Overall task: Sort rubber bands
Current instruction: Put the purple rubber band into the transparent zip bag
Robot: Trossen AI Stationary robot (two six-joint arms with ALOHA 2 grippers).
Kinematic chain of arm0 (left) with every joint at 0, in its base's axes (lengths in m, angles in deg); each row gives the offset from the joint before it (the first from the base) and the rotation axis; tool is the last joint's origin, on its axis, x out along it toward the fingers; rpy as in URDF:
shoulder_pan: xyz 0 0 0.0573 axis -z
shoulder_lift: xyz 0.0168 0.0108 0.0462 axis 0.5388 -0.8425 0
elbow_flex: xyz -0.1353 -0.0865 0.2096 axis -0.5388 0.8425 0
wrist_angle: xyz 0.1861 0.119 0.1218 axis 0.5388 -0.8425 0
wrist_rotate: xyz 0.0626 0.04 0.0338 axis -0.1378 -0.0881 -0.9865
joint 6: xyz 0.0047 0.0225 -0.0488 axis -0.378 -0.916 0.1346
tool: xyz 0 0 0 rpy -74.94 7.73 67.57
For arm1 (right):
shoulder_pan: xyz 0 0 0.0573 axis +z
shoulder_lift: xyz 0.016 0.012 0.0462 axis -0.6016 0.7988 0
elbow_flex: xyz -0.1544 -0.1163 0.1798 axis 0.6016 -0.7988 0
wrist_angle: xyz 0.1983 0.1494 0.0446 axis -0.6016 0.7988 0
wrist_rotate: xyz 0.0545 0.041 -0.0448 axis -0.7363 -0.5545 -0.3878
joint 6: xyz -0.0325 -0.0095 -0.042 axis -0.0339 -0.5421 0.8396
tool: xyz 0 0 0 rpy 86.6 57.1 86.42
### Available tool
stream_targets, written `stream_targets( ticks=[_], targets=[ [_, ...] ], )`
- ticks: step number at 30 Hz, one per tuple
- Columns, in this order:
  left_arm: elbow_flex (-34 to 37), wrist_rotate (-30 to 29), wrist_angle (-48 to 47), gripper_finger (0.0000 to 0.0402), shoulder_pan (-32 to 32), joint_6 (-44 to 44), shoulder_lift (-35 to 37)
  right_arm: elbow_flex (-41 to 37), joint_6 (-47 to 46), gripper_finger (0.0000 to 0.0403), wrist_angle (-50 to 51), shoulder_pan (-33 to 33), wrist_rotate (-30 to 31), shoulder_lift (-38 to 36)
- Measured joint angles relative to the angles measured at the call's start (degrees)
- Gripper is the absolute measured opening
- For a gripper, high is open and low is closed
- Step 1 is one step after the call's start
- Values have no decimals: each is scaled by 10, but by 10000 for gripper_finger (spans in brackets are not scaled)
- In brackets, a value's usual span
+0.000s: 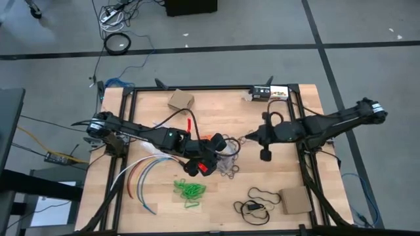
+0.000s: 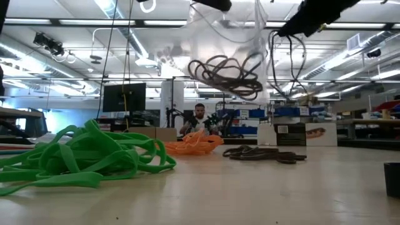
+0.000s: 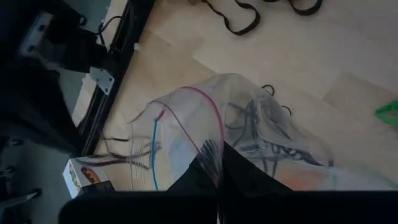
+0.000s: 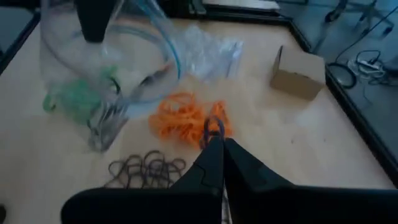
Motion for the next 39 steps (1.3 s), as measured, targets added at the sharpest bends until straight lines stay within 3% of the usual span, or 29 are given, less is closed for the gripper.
stream_targets(
  ticks=[7,11,19,30,39],
  targets=[
    [0,0,1,0,0,0,0,-30,-85,32,141,-13,-89,26],
    [0,0,1,0,0,0,0,-86,-130,77,144,-12,-110,48],
    [0,0,1,0,0,0,0,-175,-155,140,13,-13,-107,60],
    [0,10,12,0,0,0,0,-225,-117,124,-99,-24,-90,84],
    [0,15,14,0,0,2,0,-239,-58,122,-231,-69,-128,213]
  ],
)
